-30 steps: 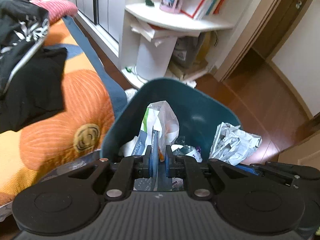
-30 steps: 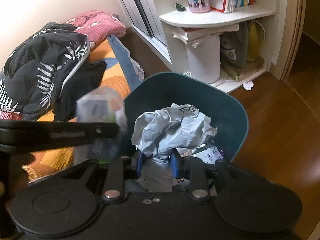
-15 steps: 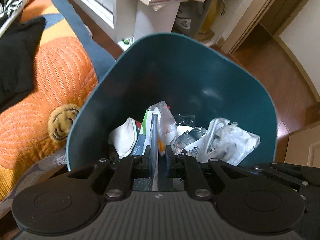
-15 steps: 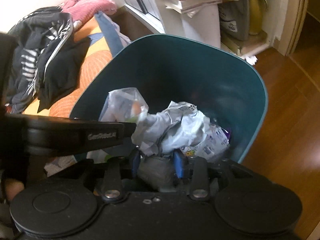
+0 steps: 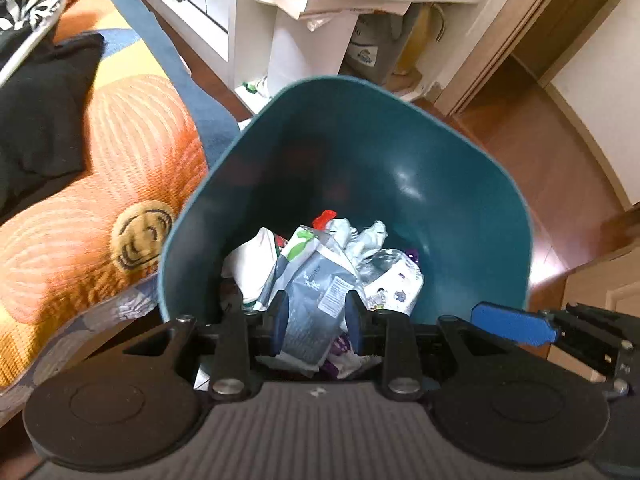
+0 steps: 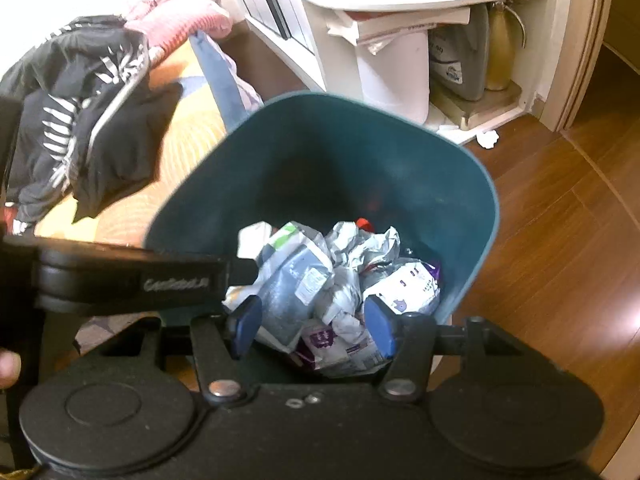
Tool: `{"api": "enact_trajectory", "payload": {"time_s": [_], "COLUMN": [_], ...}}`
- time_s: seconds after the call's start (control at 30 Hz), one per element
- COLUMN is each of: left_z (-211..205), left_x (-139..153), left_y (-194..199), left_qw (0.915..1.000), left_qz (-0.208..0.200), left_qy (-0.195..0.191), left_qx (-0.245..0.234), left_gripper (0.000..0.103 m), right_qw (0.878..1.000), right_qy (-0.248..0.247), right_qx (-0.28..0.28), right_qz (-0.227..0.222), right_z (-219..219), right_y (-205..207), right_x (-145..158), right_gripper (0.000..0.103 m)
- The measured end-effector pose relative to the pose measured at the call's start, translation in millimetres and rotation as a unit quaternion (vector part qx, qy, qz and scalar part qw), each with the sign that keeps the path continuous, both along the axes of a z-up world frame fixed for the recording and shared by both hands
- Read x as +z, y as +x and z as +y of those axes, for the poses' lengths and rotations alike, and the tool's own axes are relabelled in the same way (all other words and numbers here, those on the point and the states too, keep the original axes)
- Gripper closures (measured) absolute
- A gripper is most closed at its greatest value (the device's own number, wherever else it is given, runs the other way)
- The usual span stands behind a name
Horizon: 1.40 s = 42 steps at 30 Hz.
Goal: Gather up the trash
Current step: 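Open both tools to drop the bag and paper into the wastebasket, then withdraw both open tools and lower them to the orange net and wrapper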
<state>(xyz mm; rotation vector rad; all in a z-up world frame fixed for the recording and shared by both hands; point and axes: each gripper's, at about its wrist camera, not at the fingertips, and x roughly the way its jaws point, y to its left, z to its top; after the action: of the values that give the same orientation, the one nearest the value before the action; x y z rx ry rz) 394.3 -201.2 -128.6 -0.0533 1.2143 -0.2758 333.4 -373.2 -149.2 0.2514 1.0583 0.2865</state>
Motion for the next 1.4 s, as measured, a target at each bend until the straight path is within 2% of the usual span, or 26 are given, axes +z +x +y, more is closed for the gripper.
{"api": "enact_trajectory", "payload": {"time_s": [0.23, 0.47, 0.6, 0.77, 0.8, 0.83, 0.9, 1.1, 1.17, 1.27, 1.4], "left_z": [20, 53, 80, 123, 132, 142, 161, 214, 232, 261, 294], "left_x": [45, 86, 101, 111, 112, 112, 113, 99, 90, 68, 29], "left_y": [-32, -70, -94, -124, -130, -136, -149, -181, -188, -195, -197], "left_qw": [0.9992, 0.997, 0.9955, 0.9932, 0.9926, 0.9918, 0.989, 0.9836, 0.9814, 0.9766, 0.9694], "left_qz": [-0.035, -0.064, -0.072, -0.084, -0.084, -0.085, -0.096, -0.094, -0.089, -0.077, -0.052], "left_qy": [-0.017, -0.036, -0.042, -0.035, -0.034, -0.034, -0.032, -0.028, -0.026, -0.021, 0.006], "left_qx": [0.001, 0.025, 0.045, 0.073, 0.08, 0.088, 0.108, 0.151, 0.168, 0.2, 0.24], "left_gripper": [0.074, 0.074, 0.074, 0.073, 0.067, 0.049, 0.028, 0.026, 0.023, 0.021, 0.014], "right_qw": [0.999, 0.997, 0.995, 0.99, 0.989, 0.988, 0.985, 0.973, 0.968, 0.957, 0.944], "right_qy": [0.013, 0.029, 0.058, 0.07, 0.073, 0.075, 0.076, 0.075, 0.069, 0.06, 0.043], "right_qx": [0.02, 0.055, 0.073, 0.108, 0.118, 0.129, 0.149, 0.215, 0.239, 0.281, 0.326], "right_qz": [-0.028, -0.047, -0.045, -0.049, -0.049, -0.049, -0.049, -0.039, -0.04, -0.033, -0.017], "right_z": [7, 27, 40, 71, 79, 87, 103, 157, 176, 209, 249], "right_y": [-22, -47, -57, -71, -73, -74, -79, -92, -97, -104, -109], "right_x": [35, 68, 82, 93, 94, 96, 97, 85, 80, 66, 36], "right_gripper": [0.046, 0.046, 0.046, 0.045, 0.045, 0.045, 0.045, 0.045, 0.045, 0.045, 0.045]}}
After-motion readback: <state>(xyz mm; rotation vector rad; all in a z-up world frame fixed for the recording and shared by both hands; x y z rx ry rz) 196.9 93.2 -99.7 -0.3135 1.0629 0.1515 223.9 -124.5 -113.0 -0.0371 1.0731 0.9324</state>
